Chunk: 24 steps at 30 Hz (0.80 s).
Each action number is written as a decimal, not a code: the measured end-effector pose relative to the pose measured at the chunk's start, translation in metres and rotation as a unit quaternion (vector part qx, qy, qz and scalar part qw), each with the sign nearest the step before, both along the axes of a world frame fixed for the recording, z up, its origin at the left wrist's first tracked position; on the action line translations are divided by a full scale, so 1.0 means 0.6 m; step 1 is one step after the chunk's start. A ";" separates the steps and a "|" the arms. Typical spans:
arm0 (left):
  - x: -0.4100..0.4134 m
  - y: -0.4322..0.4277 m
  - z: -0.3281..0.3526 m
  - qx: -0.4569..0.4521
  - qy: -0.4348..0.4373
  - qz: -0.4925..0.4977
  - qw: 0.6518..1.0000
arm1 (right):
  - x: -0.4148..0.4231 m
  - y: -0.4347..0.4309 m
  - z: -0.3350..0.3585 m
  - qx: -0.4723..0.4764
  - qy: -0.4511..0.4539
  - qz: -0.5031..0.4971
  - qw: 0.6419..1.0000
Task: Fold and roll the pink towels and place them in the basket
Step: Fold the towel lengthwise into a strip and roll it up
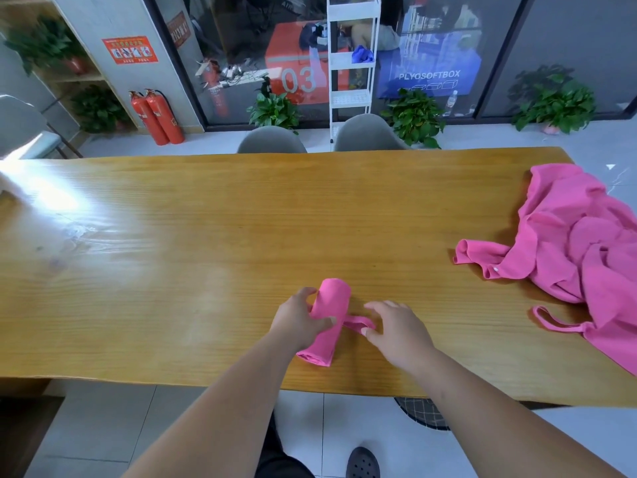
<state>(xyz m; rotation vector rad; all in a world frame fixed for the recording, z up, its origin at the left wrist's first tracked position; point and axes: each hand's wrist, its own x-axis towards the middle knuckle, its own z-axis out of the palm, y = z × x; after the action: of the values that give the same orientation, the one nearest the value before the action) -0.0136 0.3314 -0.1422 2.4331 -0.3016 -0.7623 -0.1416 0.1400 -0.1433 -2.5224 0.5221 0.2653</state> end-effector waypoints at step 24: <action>0.049 0.020 0.121 -0.212 0.102 0.105 0.966 | 0.090 -0.031 0.201 0.306 -0.099 0.086 0.943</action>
<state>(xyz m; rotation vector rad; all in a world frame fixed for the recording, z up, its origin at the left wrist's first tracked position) 0.0159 0.3431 -0.0699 1.9304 -0.1093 -0.7573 -0.0874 0.1215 -0.0230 -1.9544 0.1068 0.1968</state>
